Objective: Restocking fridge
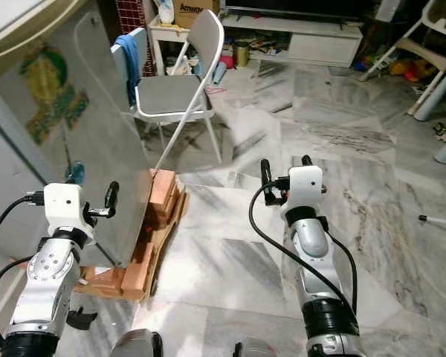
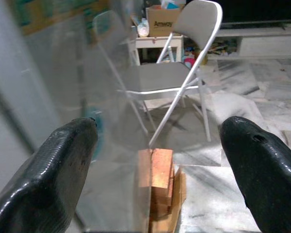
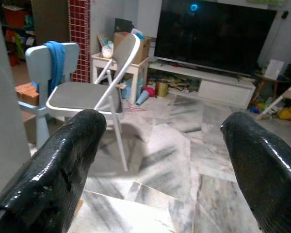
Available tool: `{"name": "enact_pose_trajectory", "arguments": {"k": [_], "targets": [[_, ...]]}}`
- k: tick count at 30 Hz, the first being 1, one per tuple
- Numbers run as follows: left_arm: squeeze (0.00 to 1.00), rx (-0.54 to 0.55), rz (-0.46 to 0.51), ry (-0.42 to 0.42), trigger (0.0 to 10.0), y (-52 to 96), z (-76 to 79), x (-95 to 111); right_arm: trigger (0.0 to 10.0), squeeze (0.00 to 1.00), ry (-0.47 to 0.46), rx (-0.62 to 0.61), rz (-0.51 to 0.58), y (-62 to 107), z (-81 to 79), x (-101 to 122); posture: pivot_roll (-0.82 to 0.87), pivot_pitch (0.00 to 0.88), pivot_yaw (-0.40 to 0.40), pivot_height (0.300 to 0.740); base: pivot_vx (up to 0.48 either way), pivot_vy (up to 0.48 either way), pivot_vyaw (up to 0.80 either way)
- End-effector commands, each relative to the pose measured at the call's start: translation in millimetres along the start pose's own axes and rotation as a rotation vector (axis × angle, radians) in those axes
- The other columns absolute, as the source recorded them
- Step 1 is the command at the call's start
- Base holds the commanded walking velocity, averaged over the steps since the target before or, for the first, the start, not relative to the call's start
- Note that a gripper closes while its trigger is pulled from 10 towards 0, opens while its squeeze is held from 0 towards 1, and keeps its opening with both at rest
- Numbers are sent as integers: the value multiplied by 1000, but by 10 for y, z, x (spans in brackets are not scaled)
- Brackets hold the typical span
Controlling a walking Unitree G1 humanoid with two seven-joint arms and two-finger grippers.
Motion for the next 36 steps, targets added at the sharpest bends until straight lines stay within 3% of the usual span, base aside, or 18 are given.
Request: {"name": "enact_pose_trajectory", "arguments": {"k": [1,8,26,28,36], "targets": [[0,4,14,3,10000,5,-29,43,10000,0,3,4,14,-23,-20,56,72,49,-12,740,0,480,0],[0,-5,6,12,10000,-11,5,27,10000,0,14,11,4,-21,-23,29,81,34,-13,740,0,475,0],[0,-53,1,14,10000,-52,88,53,10000,0,34,-10,-34,103,18,-84,61,30,-1,740,0,0,0],[0,-72,-14,57,10000,-91,138,21,10000,0,29,-17,-37,130,24,-85,37,24,5,740,0,0,0],[0,-85,-23,57,10000,-242,198,-11,10000,0,26,-52,-27,241,119,-32,-10,38,20,740,0,0,0]]}}
Point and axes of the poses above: a point about 5 cm out from each wrist's last joint towards the gripper, its own y axis pointing back from the gripper into the wrist, its own x axis along the axis of the wrist's last joint, z = x × y, the point moved 4 cm from there along -y, pointing out of the wrist towards the gripper, and after that the axes turned 15 degrees about y, right-handed, at the moved point
